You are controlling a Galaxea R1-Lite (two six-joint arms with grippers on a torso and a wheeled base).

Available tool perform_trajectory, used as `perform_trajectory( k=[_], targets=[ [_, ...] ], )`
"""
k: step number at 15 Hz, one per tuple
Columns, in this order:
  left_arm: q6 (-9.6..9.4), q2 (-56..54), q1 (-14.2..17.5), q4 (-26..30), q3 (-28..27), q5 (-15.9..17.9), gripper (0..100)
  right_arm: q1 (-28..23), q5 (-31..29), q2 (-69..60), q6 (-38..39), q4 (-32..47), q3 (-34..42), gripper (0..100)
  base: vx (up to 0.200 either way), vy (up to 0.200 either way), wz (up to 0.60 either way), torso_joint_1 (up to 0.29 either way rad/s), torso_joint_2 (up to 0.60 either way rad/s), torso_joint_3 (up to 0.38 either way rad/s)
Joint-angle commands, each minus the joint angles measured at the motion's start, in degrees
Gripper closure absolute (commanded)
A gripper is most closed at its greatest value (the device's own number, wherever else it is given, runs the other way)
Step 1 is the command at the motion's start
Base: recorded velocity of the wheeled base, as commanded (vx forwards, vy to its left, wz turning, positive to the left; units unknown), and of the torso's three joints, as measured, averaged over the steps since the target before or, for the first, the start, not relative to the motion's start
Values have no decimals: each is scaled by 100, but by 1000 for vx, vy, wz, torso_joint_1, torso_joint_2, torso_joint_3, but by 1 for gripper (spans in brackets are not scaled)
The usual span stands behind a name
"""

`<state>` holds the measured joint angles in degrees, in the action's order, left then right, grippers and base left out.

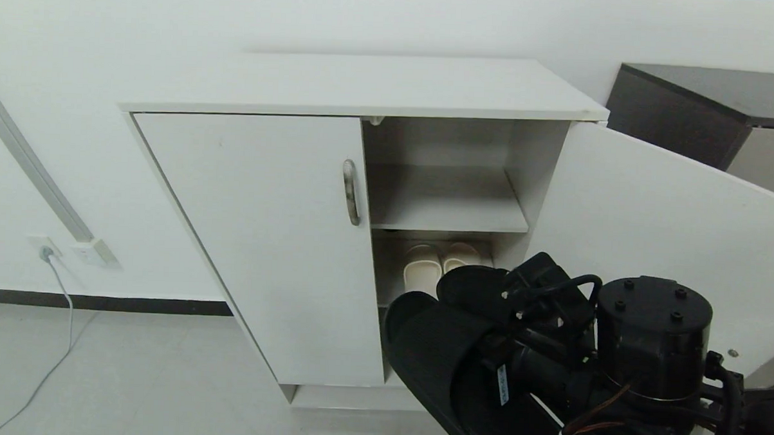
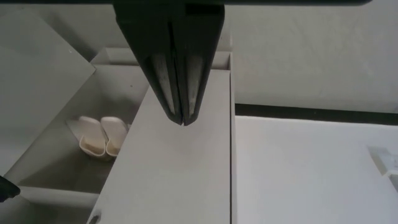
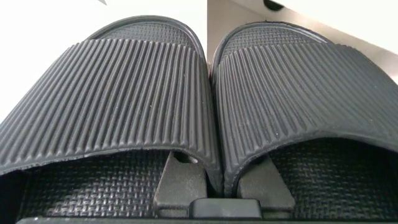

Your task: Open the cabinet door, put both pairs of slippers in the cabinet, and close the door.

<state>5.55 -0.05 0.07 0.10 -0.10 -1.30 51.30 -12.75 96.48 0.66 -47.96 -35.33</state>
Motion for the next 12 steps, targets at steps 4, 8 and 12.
perform_trajectory(
  k=[4, 8, 12],
  targets=[
    [-1, 5, 1, -10, 1, -1, 100, -6, 1, 20, -4, -3, 0, 100, 0, 0, 0, -71, 460, 378],
    [-1, 5, 1, -1, 1, -1, 100, -6, -8, 55, -4, -3, 8, 100, 0, 0, 0, -18, 354, 337],
    [-1, 5, 1, -1, 1, -10, 100, 3, 1, 161, 4, -38, 0, 100, 0, 0, 0, 1, 45, 35]
  ],
)
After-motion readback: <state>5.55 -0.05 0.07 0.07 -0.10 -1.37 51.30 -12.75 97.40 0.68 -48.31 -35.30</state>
